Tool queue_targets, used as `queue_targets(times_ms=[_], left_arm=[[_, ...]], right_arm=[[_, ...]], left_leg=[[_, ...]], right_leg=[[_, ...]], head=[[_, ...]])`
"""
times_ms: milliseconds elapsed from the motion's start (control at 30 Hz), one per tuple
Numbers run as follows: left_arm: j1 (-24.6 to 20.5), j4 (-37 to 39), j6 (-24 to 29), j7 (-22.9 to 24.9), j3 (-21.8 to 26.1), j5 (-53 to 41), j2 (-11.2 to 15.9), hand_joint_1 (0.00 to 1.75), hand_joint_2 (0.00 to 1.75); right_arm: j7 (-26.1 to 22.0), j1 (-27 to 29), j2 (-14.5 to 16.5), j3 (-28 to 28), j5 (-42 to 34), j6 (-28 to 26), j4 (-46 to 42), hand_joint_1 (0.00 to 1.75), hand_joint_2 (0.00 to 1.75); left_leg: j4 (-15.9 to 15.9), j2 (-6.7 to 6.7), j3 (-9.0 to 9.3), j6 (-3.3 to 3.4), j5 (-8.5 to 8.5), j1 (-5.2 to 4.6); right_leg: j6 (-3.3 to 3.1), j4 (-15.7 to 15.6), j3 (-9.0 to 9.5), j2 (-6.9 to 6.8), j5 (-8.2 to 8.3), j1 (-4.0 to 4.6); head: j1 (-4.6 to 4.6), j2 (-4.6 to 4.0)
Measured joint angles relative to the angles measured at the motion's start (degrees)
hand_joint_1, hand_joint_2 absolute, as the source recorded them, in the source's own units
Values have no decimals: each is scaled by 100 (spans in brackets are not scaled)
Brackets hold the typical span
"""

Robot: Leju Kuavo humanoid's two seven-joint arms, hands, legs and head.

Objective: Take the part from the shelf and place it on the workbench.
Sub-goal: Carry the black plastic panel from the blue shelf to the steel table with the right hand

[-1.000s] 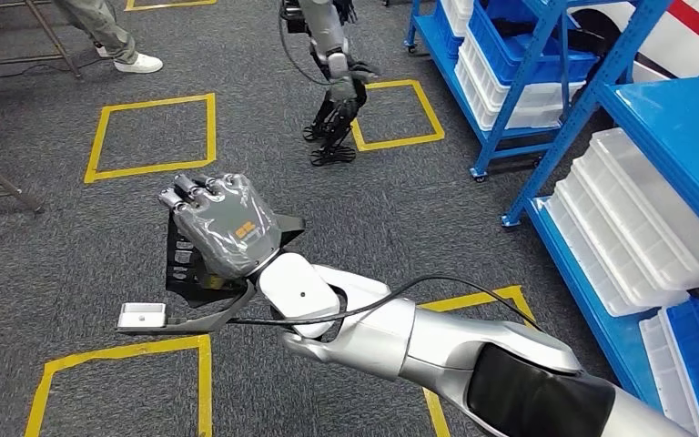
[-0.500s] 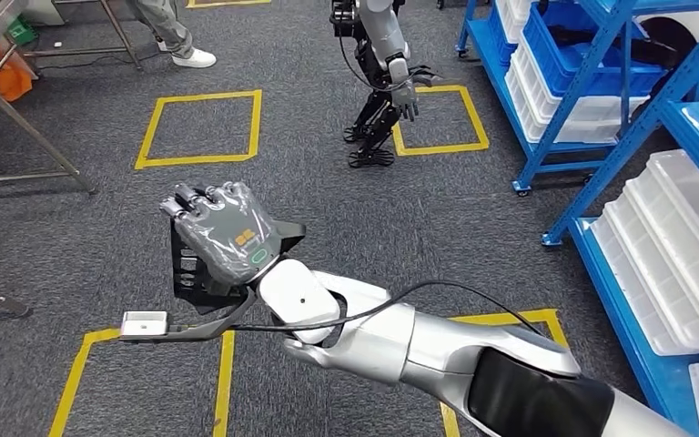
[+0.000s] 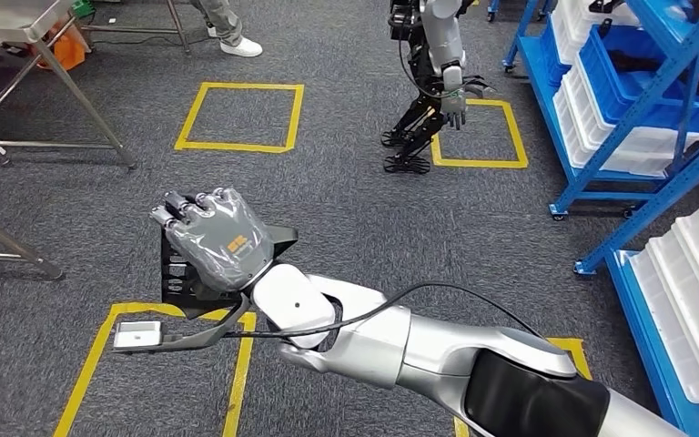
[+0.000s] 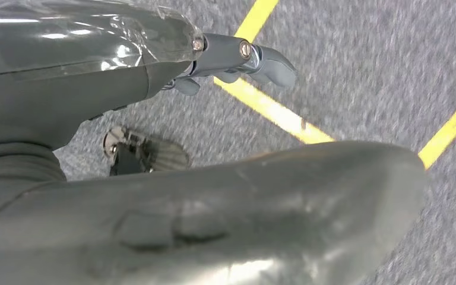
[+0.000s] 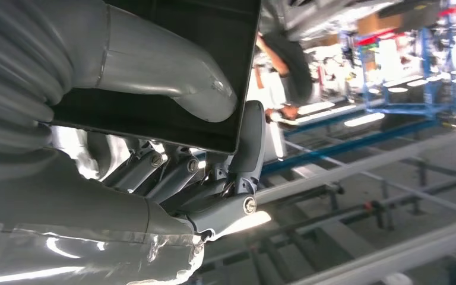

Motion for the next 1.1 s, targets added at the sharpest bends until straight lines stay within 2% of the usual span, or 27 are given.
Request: queue_targets(times_ms=[67,100,133,167,200,233,267,300,333,400,467,533,600,633,667,700,767,800,833,900,933,1000,1067,1100], left_arm=[[-4,0,-1,-14,2,12,1,0,0],[0,0,-1,-19,2,19,0,0,0],[7,0,-1,-22,2,22,0,0,0],[11,0,-1,-27,2,25,0,0,0],[13,0,-1,-34,2,27,-1,0,0],[15,0,-1,-41,2,29,0,0,0],[15,0,-1,-48,2,31,0,0,0],[17,0,-1,-56,2,32,0,0,0],[23,0,-1,-61,2,33,1,0,0],[39,0,0,-68,2,36,1,0,0],[44,0,0,-74,2,37,1,0,0],[33,0,0,-77,2,38,2,0,0],[36,0,0,-77,2,39,3,0,0],[44,1,0,-77,2,39,3,0,0],[51,1,0,-77,2,40,3,0,0],[54,1,0,-79,3,42,3,0,0],[49,1,0,-84,4,43,3,0,0],[46,1,0,-88,4,43,3,0,0],[47,1,0,-91,4,44,3,0,0],[52,2,0,-94,4,45,3,0,0],[54,2,0,-95,5,45,4,0,0],[41,2,-2,-97,7,38,9,0,0],[26,2,-9,-92,9,25,13,0,0],[23,2,-13,-85,9,16,14,0,0]], right_arm=[[-10,10,-1,3,-8,1,11,175,175],[-14,20,-3,5,-9,2,20,175,175],[-17,29,-4,8,-9,3,27,175,175],[-22,33,-3,11,-9,5,32,175,175],[-24,33,-2,12,-9,8,34,175,175],[-28,32,-1,13,-9,10,37,175,175],[-32,29,4,14,-9,13,39,175,175],[-35,27,8,15,-11,18,43,175,175],[-38,24,13,16,-13,24,46,175,175],[-40,19,30,18,-16,39,50,175,175],[-43,12,63,22,-17,55,50,175,175],[-44,7,87,27,-19,67,54,175,175],[-44,7,91,37,-23,71,61,175,175],[-45,7,92,43,-29,70,65,175,175],[-46,7,94,47,-36,69,67,175,175],[-48,6,97,50,-47,68,68,175,175],[-48,0,107,51,-67,64,70,175,175],[-48,-5,111,51,-73,63,71,175,175],[-48,-9,115,51,-75,62,72,175,175],[-48,-15,118,51,-77,61,73,175,175],[-48,-17,120,51,-77,60,74,175,175],[-45,-33,122,51,-76,60,74,175,175],[-37,-43,114,51,-76,60,83,175,175],[-31,-39,105,51,-78,60,91,175,175]], left_leg=[[4,-83,2,39,-6,-19],[12,-136,2,46,-11,-26],[25,-192,2,49,-17,-30],[44,-254,2,47,-27,-31],[68,-314,4,39,-40,-27],[96,-372,-5,22,-59,-20],[136,-427,-27,-3,-77,-21],[163,-471,-52,-36,-86,-14],[177,-509,-77,-71,-88,-5],[173,-558,-93,-138,-82,17],[326,-413,-146,-200,-185,7],[893,-181,-396,-255,-485,-1],[1600,-95,-747,-289,-757,20],[1754,-81,-828,-295,-766,30],[1666,-70,-786,-294,-660,38],[1340,-34,-622,-287,-465,43],[533,132,-228,-249,-137,20],[273,197,-109,-216,-60,-4],[168,226,-71,-181,-56,-30],[147,151,-75,-110,-58,-57],[121,111,-63,-75,-51,-49],[67,35,-28,6,-31,-26],[54,-45,-15,62,-30,-24],[57,-92,-15,76,-33,-29]], right_leg=[[-4,751,-379,143,-318,0],[-4,1033,-539,168,-381,2],[-7,1111,-607,178,-327,1],[-15,982,-577,188,-172,-1],[-25,650,-446,217,59,-7],[-37,266,-281,306,247,-18],[-48,-60,-147,396,379,-27],[-57,-262,-67,468,439,-25],[-73,-339,-41,513,432,-15],[-122,-371,-34,441,452,4],[-182,-418,3,336,473,-11],[-224,-443,31,213,472,-12],[-243,-441,42,90,453,1],[-244,-441,49,30,441,4],[-238,-440,62,-25,428,5],[-227,-440,85,-77,410,4],[-191,-440,134,-166,368,16],[-169,-440,150,-200,350,26],[-146,-444,159,-231,338,35],[-96,-463,183,-296,322,39],[-66,-451,197,-283,291,28],[-26,-182,98,-104,100,10],[-15,537,-259,116,-250,1],[-12,929,-471,160,-384,3]], head=[[28,0],[36,0],[38,0],[40,0],[43,0],[46,0],[45,0],[44,0],[42,0],[41,0],[21,0],[-10,0],[-22,0],[-23,0],[-22,0],[-23,0],[-22,0],[-21,0],[-20,0],[-18,0],[-18,0],[-9,0],[19,0],[33,0]])
